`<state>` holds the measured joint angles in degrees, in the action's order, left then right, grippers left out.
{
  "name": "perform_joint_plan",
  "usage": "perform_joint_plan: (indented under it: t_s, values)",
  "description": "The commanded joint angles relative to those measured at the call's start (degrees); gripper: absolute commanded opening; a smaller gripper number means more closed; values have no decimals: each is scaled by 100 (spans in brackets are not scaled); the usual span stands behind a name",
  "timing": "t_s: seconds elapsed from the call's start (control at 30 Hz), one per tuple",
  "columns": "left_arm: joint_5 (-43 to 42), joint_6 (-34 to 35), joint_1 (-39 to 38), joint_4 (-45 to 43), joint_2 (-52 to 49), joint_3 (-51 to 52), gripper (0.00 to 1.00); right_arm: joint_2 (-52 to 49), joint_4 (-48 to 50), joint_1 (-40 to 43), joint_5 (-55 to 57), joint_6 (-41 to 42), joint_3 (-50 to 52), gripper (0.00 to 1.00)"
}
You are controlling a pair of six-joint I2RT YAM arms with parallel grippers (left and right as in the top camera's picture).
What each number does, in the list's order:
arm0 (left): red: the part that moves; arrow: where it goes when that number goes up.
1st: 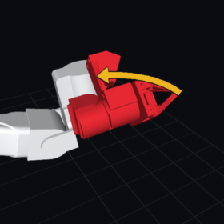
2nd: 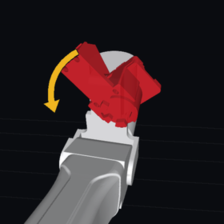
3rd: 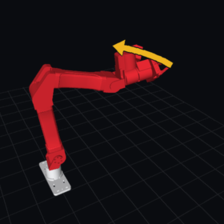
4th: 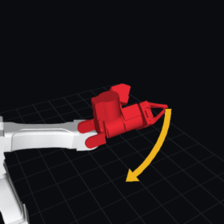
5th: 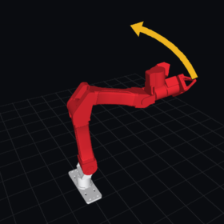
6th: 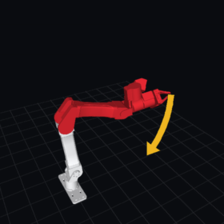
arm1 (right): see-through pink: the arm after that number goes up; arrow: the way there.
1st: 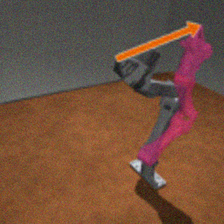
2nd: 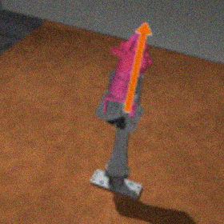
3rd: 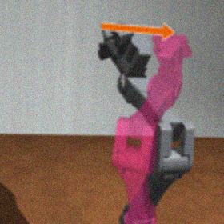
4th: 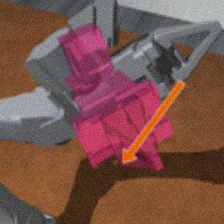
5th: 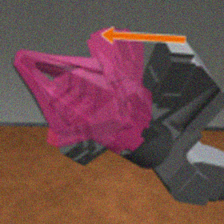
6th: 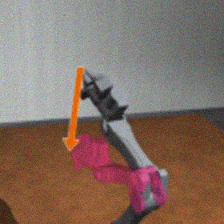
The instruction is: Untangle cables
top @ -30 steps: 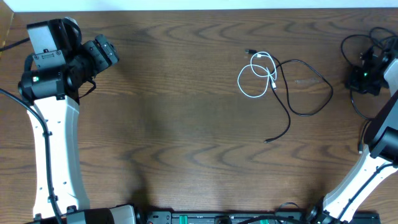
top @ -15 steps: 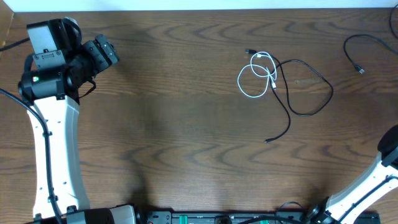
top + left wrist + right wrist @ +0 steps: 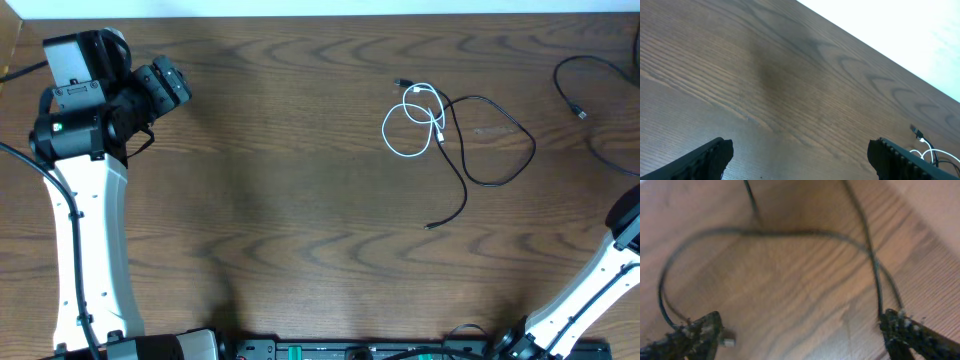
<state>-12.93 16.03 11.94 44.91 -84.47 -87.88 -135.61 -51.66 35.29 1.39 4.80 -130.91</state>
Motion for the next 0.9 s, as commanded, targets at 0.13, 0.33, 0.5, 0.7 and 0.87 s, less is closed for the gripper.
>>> perform_joint_plan:
  t_s: [0.13,0.33,0.5,0.7,0.87]
  values:
    - [79,-98,26,7,-52,-9,92,699,-573,-173,-658,-396,-24,99]
    - [79,-98,26,7,-52,-9,92,1115,-1198,-697,-1425,-911,-24,99]
    - [79,-98,26,7,-52,-9,92,1078,-1759,-1451,-2376,-1458,-20,99]
    - [79,-98,26,7,-52,-9,92,925,-2015,-2437,-2490,-2020,96,99]
    - [79,-98,26,7,-52,-9,92,894,-1971,-3053,-2487,-2420,546,99]
